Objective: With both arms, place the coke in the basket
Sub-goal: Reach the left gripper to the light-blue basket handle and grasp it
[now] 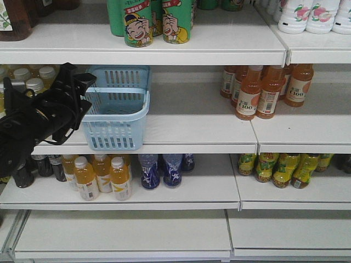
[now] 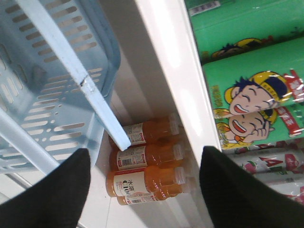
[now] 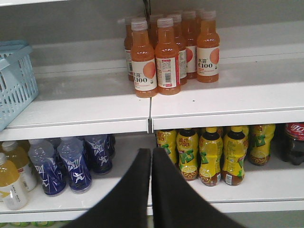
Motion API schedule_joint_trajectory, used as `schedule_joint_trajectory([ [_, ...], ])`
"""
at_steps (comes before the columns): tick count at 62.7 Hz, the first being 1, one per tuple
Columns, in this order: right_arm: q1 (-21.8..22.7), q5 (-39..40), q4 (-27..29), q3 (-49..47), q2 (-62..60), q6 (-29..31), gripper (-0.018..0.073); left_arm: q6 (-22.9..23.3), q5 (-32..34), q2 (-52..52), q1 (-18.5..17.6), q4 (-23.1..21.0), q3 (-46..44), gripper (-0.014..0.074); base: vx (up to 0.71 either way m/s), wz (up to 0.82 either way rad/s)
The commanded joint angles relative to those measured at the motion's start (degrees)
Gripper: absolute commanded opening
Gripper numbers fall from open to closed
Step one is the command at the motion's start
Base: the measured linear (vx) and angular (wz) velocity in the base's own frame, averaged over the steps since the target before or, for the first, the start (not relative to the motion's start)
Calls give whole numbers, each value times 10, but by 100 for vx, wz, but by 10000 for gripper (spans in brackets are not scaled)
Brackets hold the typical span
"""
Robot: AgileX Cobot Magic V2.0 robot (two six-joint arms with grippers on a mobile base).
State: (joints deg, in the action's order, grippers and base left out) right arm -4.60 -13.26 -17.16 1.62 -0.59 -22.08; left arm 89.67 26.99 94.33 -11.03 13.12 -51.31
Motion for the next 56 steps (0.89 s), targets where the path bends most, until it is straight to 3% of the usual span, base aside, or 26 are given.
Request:
schedule_joint_trajectory([
  [1, -1, 41, -8, 6, -10, 3, -5, 49, 56, 13, -2, 3, -31, 479, 0, 0],
  [16, -1, 41, -8, 6, -10, 3, -5, 109, 136, 88, 0, 3, -77, 479, 0, 0],
  [29, -1, 41, -8, 6, -10, 3, -5, 110, 130, 129, 0, 1, -123, 479, 0, 0],
  [45, -1, 41, -8, 6, -10, 3, -5, 113, 137, 169, 2, -64, -148, 479, 0, 0],
  [56, -1, 40, -8, 6, -10, 3, -5, 113, 158, 189, 2, -66, -172, 479, 0, 0],
])
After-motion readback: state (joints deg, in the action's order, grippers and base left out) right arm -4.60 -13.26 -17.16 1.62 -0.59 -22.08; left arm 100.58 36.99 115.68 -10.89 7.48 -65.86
